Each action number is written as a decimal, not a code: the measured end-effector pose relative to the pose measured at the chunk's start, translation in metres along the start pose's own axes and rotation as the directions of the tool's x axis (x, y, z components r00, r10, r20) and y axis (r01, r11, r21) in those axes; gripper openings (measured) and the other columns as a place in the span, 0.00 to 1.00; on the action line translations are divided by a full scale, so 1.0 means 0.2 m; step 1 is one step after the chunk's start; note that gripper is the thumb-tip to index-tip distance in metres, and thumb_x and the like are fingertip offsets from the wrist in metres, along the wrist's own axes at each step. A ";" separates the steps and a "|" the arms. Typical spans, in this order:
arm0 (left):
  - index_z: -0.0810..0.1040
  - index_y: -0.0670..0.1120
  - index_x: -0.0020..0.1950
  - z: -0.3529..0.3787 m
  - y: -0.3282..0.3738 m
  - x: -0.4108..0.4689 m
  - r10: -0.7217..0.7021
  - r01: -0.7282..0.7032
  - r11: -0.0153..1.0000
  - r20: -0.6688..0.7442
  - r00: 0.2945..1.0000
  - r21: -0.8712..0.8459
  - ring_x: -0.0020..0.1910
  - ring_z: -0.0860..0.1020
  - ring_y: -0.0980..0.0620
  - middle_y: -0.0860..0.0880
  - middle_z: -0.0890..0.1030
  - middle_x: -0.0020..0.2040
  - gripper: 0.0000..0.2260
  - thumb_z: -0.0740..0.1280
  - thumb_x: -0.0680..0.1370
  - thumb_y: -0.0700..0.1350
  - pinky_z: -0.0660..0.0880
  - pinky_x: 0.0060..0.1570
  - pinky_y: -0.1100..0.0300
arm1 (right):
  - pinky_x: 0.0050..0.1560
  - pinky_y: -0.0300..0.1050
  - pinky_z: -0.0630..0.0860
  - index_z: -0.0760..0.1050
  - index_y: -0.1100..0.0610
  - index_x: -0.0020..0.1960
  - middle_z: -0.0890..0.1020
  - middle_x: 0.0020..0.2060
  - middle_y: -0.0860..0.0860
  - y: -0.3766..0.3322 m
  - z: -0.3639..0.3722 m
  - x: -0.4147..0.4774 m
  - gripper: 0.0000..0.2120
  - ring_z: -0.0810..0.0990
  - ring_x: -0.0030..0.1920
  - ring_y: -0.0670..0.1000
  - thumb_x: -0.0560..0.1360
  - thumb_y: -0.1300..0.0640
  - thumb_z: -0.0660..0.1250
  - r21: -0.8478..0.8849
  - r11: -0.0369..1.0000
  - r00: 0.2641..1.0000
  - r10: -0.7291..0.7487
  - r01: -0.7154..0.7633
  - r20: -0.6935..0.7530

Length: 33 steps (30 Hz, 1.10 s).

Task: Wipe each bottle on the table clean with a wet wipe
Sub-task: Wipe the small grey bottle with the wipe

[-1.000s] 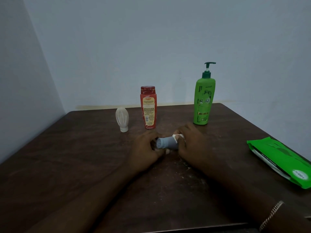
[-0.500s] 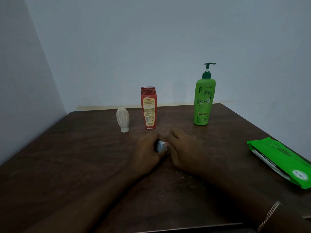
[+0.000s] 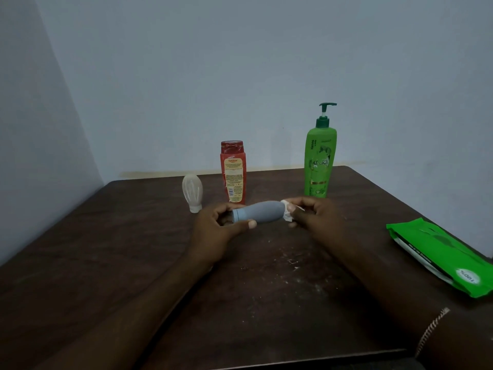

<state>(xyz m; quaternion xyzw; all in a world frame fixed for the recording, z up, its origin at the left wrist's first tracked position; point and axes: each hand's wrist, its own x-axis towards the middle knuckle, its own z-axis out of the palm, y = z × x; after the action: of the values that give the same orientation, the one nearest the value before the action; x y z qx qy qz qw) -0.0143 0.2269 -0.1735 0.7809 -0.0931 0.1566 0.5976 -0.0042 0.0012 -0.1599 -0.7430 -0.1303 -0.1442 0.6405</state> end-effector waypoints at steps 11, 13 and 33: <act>0.82 0.44 0.55 0.03 0.00 0.00 -0.096 0.114 0.933 0.071 0.993 -0.342 0.48 0.84 0.58 0.55 0.86 0.47 0.13 0.76 0.71 0.39 0.79 0.44 0.64 | 0.46 0.45 0.83 0.77 0.67 0.53 0.86 0.43 0.56 0.03 0.10 -0.01 0.06 0.86 0.45 0.55 0.77 0.70 0.64 0.442 0.876 0.981 0.180 -0.194 0.074; 0.83 0.43 0.52 0.03 -0.01 0.00 -0.095 0.121 0.927 0.088 0.992 -0.356 0.46 0.83 0.56 0.53 0.86 0.45 0.11 0.76 0.71 0.38 0.79 0.44 0.62 | 0.49 0.49 0.83 0.77 0.68 0.52 0.86 0.44 0.58 0.02 0.12 -0.03 0.05 0.86 0.45 0.57 0.77 0.70 0.65 0.434 0.865 0.968 0.225 -0.251 0.112; 0.82 0.48 0.54 -0.02 0.00 0.06 -0.063 0.045 0.960 -0.055 0.997 -0.277 0.45 0.83 0.58 0.56 0.85 0.46 0.12 0.77 0.72 0.43 0.78 0.38 0.63 | 0.39 0.48 0.82 0.81 0.57 0.54 0.85 0.48 0.56 0.06 0.13 0.12 0.07 0.85 0.47 0.54 0.78 0.61 0.68 0.151 0.986 0.997 0.071 -0.075 0.032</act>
<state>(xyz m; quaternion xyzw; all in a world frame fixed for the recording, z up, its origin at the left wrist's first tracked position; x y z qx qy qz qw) -0.0027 0.2306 -0.1689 0.6871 -0.0736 0.1504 0.7070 0.0243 0.0248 -0.1645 -0.6982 -0.1219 -0.1005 0.6983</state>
